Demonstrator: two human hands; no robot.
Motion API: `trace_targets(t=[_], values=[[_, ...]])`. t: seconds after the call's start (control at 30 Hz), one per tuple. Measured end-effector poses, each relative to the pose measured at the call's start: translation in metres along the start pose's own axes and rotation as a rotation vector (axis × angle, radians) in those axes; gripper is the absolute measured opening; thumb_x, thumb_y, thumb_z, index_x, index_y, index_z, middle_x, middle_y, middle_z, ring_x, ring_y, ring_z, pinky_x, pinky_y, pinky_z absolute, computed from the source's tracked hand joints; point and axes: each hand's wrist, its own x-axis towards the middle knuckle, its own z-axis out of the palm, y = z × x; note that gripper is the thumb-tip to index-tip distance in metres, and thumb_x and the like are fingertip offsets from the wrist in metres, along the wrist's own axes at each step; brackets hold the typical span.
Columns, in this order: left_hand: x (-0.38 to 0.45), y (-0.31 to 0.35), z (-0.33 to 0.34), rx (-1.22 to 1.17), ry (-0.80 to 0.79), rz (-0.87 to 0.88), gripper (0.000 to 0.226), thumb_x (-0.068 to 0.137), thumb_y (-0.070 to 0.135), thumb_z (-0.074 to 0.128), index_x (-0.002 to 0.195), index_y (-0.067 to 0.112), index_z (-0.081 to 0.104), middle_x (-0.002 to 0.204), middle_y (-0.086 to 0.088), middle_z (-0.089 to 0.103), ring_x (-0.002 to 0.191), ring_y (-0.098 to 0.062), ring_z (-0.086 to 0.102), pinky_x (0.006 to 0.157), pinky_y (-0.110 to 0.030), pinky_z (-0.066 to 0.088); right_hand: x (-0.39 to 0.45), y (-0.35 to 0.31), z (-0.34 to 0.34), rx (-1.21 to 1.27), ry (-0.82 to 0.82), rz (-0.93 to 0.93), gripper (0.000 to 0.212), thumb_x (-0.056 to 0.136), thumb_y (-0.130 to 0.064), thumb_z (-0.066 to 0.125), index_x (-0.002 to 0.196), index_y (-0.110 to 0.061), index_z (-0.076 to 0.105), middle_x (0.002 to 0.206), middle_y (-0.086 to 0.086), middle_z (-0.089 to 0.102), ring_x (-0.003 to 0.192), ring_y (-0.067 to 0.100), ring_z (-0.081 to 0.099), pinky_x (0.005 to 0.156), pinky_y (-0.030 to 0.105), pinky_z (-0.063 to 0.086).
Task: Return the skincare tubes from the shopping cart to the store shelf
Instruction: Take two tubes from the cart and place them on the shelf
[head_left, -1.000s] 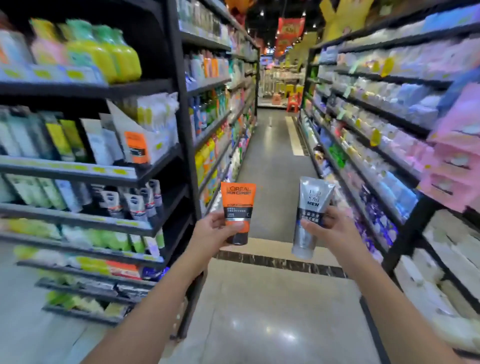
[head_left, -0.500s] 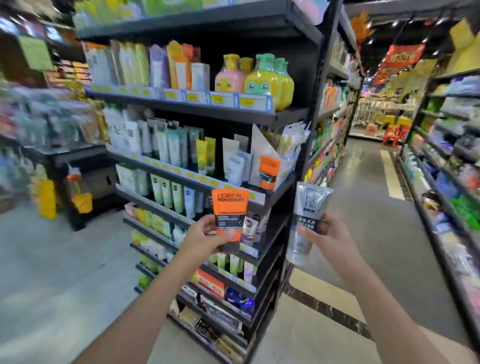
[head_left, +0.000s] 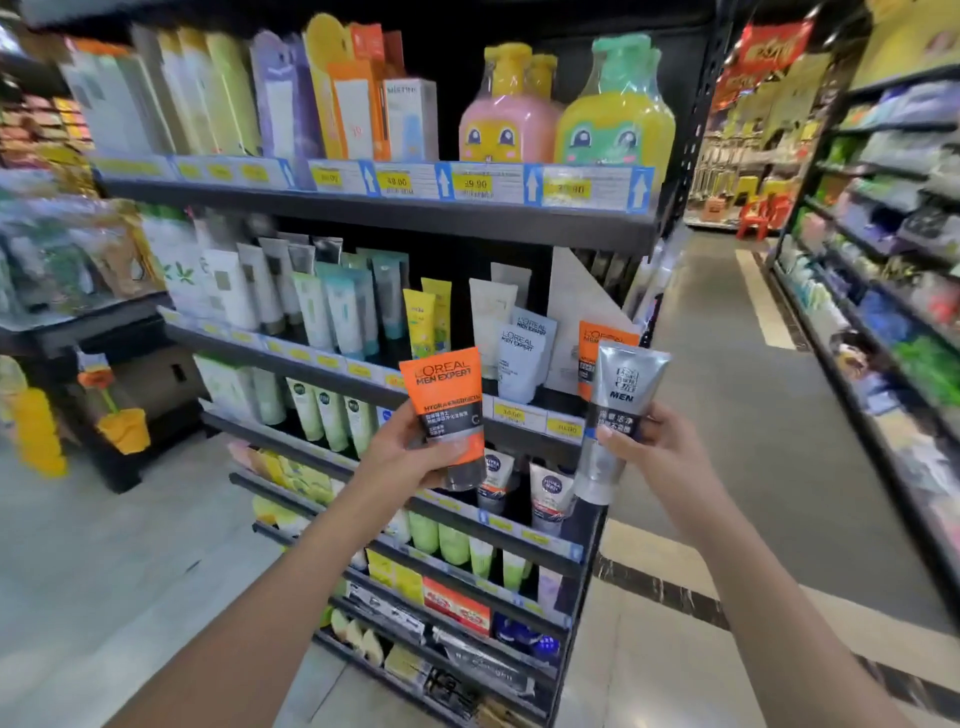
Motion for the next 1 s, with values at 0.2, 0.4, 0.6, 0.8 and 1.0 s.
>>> trace_targets(t=[0.2,0.4,0.6,0.8,1.0], values=[[0.047,0.011,-0.014,0.066,-0.202,0.116,0.043,0.078,0.011,0.08,0.115,0.028,0.064,0.112,0.005,0.071,0.106,-0.021,0.068,0.094,-0.049,0.054,-0.014,-0.014,0.01,-0.033,0.2,0.019,0.036,0.081,-0.007,0.075,0.114,-0.01,0.062,0.101,0.004,0.075,0.091,0.017,0.072,0.081,0.03,0.054],[0.072,0.019,-0.006,0.079,-0.377,0.236,0.044,0.076,0.016,0.082,0.115,0.023,0.065,0.111,0.006,0.072,0.104,-0.009,0.067,0.098,-0.035,0.051,-0.059,-0.021,0.012,-0.092,0.411,0.024,0.04,0.073,-0.012,0.08,0.109,-0.01,0.064,0.093,0.003,0.076,0.086,0.021,0.072,0.076,0.037,0.056],[0.089,0.013,0.029,0.078,-0.472,0.268,0.042,0.075,0.015,0.084,0.112,0.016,0.065,0.107,0.003,0.073,0.1,-0.009,0.067,0.091,-0.028,0.052,-0.106,-0.017,0.008,-0.148,0.525,0.046,0.037,0.077,-0.01,0.077,0.112,-0.012,0.065,0.098,0.005,0.076,0.091,0.027,0.073,0.084,0.047,0.057],[0.105,0.019,0.076,0.127,-0.456,0.295,0.038,0.077,0.011,0.081,0.111,0.015,0.066,0.103,0.0,0.073,0.092,-0.011,0.068,0.086,-0.025,0.052,-0.119,-0.019,-0.001,-0.19,0.567,0.052,0.047,0.064,-0.023,0.079,0.109,-0.017,0.066,0.094,-0.003,0.077,0.087,0.02,0.074,0.081,0.041,0.055],[0.121,0.02,0.111,0.197,-0.391,0.256,0.037,0.081,0.007,0.076,0.114,0.012,0.059,0.113,-0.003,0.068,0.099,-0.014,0.062,0.089,-0.028,0.046,-0.118,-0.016,-0.018,-0.173,0.571,0.013,0.03,0.08,-0.008,0.075,0.106,-0.021,0.067,0.096,-0.004,0.076,0.089,0.017,0.072,0.079,0.034,0.053]])
